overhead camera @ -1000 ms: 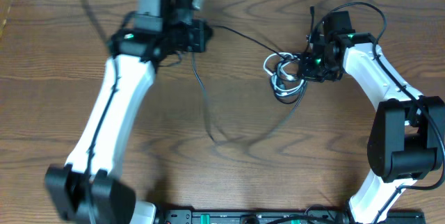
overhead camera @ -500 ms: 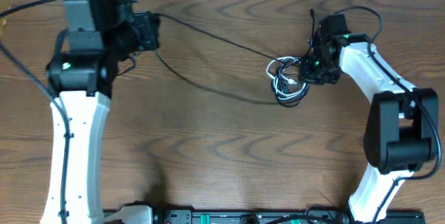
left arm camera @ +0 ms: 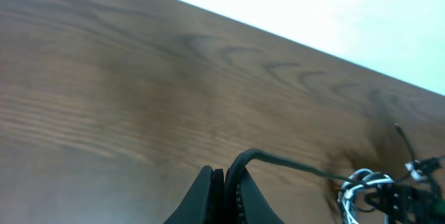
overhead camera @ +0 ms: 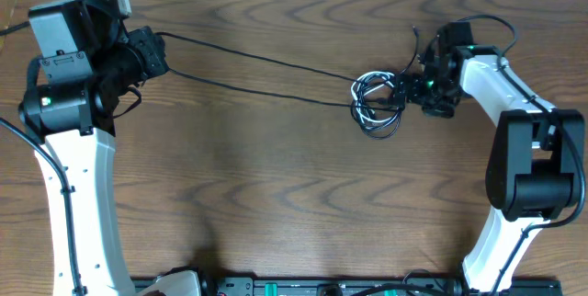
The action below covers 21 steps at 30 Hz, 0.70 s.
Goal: Untangle cables
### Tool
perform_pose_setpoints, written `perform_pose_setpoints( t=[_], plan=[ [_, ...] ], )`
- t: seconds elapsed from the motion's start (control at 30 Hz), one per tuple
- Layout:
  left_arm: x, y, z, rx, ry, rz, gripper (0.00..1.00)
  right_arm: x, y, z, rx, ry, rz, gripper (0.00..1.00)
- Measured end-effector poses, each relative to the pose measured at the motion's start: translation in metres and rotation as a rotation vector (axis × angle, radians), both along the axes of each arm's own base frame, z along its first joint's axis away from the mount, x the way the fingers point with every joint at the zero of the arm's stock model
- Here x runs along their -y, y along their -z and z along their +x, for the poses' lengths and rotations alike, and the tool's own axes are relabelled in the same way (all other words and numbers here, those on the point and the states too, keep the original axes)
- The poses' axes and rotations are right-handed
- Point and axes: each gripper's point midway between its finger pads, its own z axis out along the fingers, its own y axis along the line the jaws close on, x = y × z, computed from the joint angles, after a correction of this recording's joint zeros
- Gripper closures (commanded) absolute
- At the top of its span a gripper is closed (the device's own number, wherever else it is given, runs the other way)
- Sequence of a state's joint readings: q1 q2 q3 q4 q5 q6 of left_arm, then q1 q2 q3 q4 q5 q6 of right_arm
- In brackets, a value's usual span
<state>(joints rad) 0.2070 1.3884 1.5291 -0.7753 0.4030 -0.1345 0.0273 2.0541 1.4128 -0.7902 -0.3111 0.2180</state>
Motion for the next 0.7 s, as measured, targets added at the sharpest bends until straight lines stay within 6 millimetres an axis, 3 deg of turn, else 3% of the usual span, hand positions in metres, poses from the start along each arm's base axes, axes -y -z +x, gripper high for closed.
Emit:
perform_pose_setpoints(
  t=[0.2,0.5,0.7],
  plan=[
    [0.030,-0.009,0.002,0.037,0.110,-0.051,0.93,-0.008,-0.011,-0.001,0.038,-0.121,0.126,0.23],
    [0.124,-0.015,-0.008,0.063,0.369,-0.077,0.93,-0.045,-0.080,0.012,0.174,-0.321,0.359,0.33],
    [0.138,0.004,0.001,0.008,0.388,-0.090,0.93,-0.049,-0.097,0.010,0.200,-0.337,0.381,0.45]
  ],
)
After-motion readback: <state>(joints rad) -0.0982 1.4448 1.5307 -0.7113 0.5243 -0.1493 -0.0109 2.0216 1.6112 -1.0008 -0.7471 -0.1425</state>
